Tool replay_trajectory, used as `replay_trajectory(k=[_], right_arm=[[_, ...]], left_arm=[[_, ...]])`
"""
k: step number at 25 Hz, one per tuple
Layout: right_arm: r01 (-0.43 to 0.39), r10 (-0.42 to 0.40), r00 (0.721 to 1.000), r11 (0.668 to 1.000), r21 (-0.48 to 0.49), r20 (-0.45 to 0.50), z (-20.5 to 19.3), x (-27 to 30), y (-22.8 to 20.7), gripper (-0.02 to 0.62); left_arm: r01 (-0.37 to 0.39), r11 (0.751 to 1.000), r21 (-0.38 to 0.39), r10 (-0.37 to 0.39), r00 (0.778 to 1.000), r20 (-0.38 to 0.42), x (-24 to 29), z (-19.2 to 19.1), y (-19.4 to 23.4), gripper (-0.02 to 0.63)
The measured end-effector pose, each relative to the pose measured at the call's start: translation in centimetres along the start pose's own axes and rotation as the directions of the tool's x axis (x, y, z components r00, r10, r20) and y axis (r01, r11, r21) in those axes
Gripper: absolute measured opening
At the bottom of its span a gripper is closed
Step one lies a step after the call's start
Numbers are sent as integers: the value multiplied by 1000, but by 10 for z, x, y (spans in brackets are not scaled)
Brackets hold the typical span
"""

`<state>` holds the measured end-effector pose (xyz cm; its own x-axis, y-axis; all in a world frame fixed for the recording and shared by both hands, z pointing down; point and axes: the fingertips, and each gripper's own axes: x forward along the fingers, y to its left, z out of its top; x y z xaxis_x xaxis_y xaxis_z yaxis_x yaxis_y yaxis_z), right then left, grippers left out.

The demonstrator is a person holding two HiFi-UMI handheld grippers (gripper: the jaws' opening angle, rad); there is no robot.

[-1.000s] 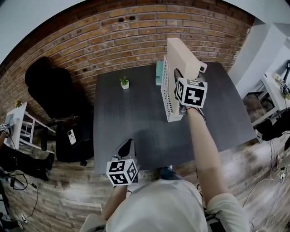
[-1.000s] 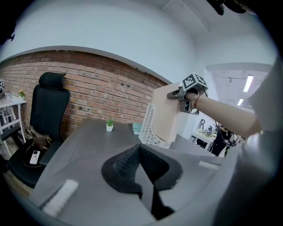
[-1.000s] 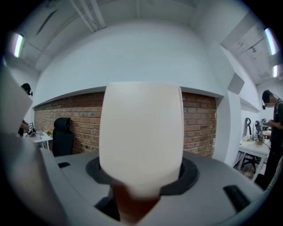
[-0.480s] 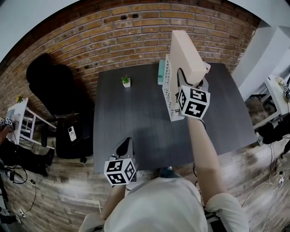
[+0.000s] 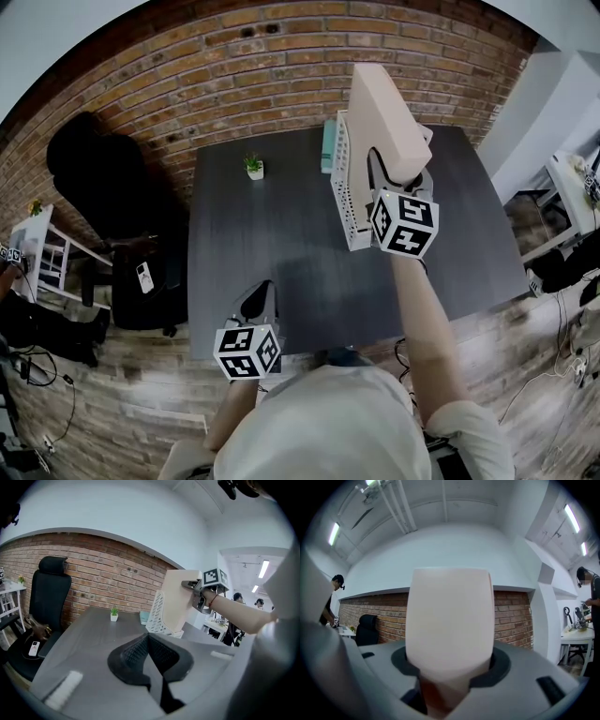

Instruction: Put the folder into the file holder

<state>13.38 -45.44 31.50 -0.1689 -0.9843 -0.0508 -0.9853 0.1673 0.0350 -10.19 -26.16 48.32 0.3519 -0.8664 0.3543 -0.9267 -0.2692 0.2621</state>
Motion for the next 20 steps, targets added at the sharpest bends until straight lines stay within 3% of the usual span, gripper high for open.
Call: replay_trajectory(k=[9,16,20], right_arm=[[-6,5,999,1000,-25,-36,-56,-3,7,258],[-20,16,991,1000,-22,-133,-115,-1,12,262],[-32,25,990,998,-52,-141,-121,-6,15,275]], left_arm=[[-2,1000,1,3,1000,-25,3,-4,3,11],[-12,1000,-6,12,998,-54,2,-11,13,11],[2,1000,-2,-2,998,-57,1,-12,13,11]])
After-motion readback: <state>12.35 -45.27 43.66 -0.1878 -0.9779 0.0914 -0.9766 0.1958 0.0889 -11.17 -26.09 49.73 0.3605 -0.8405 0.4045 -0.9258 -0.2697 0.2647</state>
